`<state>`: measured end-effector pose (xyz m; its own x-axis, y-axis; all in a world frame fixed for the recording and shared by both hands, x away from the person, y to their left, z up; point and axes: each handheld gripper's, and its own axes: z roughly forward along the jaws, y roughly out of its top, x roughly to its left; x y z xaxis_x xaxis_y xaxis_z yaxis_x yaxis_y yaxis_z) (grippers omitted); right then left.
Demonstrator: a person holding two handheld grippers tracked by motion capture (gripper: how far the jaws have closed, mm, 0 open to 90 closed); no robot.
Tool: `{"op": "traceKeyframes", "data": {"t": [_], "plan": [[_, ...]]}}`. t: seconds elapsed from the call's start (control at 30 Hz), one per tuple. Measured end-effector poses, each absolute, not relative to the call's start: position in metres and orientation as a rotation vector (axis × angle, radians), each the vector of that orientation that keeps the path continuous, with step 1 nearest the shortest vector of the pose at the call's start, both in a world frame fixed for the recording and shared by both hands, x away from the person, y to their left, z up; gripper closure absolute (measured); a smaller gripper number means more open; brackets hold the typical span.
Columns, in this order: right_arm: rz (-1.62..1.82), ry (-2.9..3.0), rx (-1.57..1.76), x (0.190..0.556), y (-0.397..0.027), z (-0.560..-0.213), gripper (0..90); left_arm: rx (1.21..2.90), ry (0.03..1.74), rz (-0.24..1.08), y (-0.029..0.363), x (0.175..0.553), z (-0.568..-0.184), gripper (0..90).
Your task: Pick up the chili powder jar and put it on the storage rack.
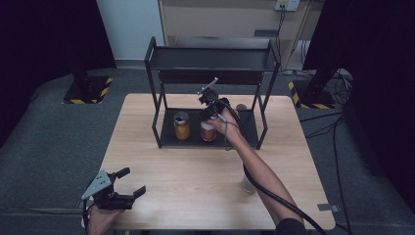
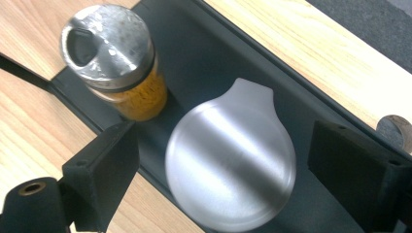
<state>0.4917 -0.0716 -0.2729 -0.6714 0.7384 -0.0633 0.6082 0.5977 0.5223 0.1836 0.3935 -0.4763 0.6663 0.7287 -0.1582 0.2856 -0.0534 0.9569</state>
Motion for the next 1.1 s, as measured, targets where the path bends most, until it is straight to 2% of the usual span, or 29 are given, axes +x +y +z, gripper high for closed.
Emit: {"op": "traceKeyframes", "data": {"t": [0.6,1.1], "plan": [[0.826,2.466,1.025,0.450,-0.102,-0.252,10.1,1.634,0.838,0.445,0.393,0.183,-0.476,0.4],[0.946,2.409,0.933,0.397,-0.145,-0.240,10.4,1.638,0.837,0.445,0.393,0.184,-0.476,0.4]]}}
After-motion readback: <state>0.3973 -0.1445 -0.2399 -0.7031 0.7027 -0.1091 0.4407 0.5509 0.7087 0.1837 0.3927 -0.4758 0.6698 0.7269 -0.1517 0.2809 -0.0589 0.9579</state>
